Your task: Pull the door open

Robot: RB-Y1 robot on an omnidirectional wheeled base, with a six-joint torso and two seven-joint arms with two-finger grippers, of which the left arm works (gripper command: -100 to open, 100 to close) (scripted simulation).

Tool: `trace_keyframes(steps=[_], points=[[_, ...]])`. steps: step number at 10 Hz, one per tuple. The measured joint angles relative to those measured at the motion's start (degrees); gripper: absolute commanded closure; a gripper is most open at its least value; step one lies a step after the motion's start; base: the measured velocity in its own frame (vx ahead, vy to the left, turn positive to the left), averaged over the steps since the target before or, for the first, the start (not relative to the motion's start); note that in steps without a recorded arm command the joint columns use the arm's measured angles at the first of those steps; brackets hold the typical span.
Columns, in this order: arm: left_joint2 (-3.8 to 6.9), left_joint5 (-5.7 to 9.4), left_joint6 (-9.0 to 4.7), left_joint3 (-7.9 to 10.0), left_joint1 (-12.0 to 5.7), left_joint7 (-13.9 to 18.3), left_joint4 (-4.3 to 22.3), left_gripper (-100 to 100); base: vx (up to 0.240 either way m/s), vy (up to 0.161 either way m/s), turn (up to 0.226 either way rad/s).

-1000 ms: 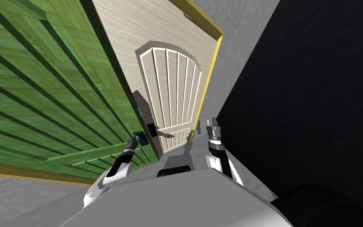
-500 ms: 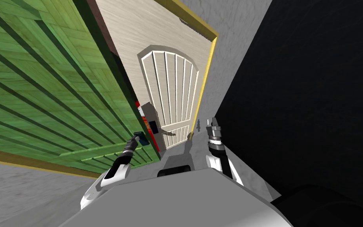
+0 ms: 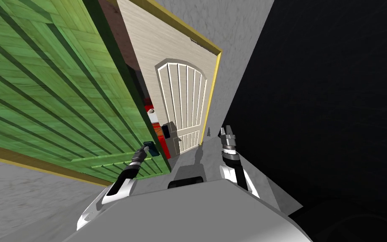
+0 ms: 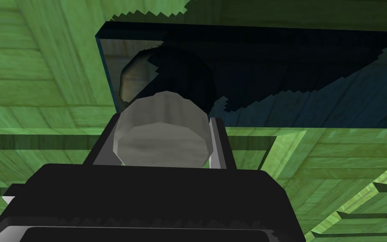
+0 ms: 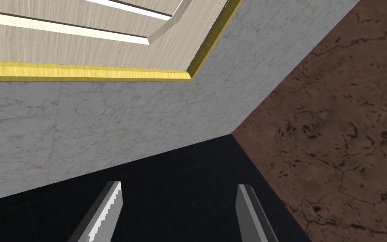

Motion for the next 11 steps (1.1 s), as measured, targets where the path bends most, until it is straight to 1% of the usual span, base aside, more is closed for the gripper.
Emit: trace_keyframes(steps=[1,2,3,4,5,6,7,9,11], points=[[0.73,-0.03,-0.35,-1.07,0.29,0.68,-0.58,100,-0.185,0.115,-0.222],[1.49,-0.01,-0.48,-2.12,0.34,1.39,-1.03,100,-0.076,0.049,-0.072],[1.48,-0.05,-0.47,-2.44,0.35,1.55,-1.08,100,-0.194,0.065,-0.175],[2.19,0.05,-0.81,-2.66,0.78,1.97,-1.58,100,-0.248,0.105,-0.18],[2.96,0.13,-1.48,-3.07,1.07,2.59,-1.81,100,-0.213,0.108,-0.166],[3.43,0.12,-1.9,-3.57,1.65,3.03,-2.25,100,-0.255,0.103,-0.181],[4.32,0.18,-2.46,-4.18,2.54,3.67,-2.93,100,-0.259,0.09,-0.177],[5.93,0.22,-3.83,-5.41,3.85,4.93,-3.15,100,-0.225,0.105,-0.162],[7.21,0.26,-5.15,-6.49,4.81,6.0,-3.43,100,-0.223,0.058,-0.114]])
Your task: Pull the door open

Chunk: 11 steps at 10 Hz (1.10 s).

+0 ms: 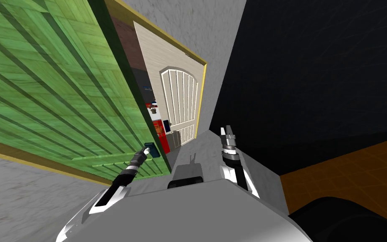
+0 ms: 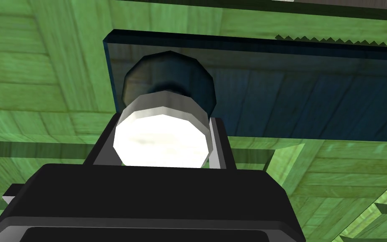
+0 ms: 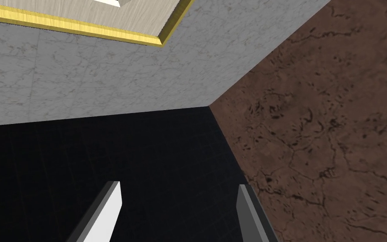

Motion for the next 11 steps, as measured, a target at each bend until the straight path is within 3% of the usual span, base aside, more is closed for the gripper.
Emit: trace_keyframes(steps=[3,11], points=[[1.29,0.09,-1.01,-0.52,1.18,0.86,-0.01,100,-0.151,0.049,-0.109],[6.65,0.23,-7.69,-2.91,5.46,4.64,-0.51,100,-0.202,0.08,-0.124]])
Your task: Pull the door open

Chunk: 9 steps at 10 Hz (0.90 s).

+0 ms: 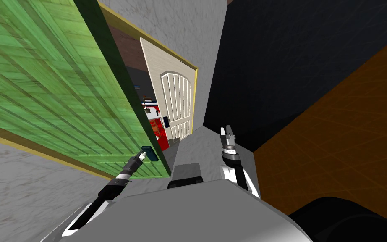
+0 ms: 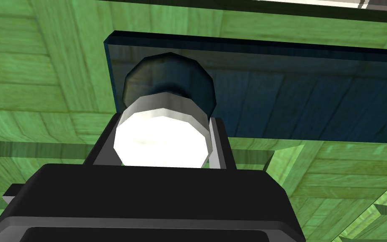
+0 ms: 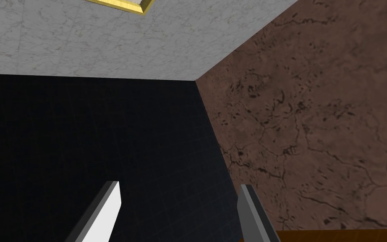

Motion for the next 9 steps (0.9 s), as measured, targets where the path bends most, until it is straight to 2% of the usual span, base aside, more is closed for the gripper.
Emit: trace_keyframes(steps=[1,3,5,9], points=[[0.04,-0.04,-0.07,-0.14,0.21,0.07,0.13,100,-0.145,0.044,-0.117],[1.15,0.12,-1.48,-0.17,0.92,0.66,0.36,100,-0.212,0.09,-0.167],[2.26,0.13,-3.73,-0.6,1.99,1.33,0.62,100,-0.19,0.105,-0.159],[5.15,0.26,-8.13,-1.61,4.1,3.12,1.59,100,-0.207,0.08,-0.122]])
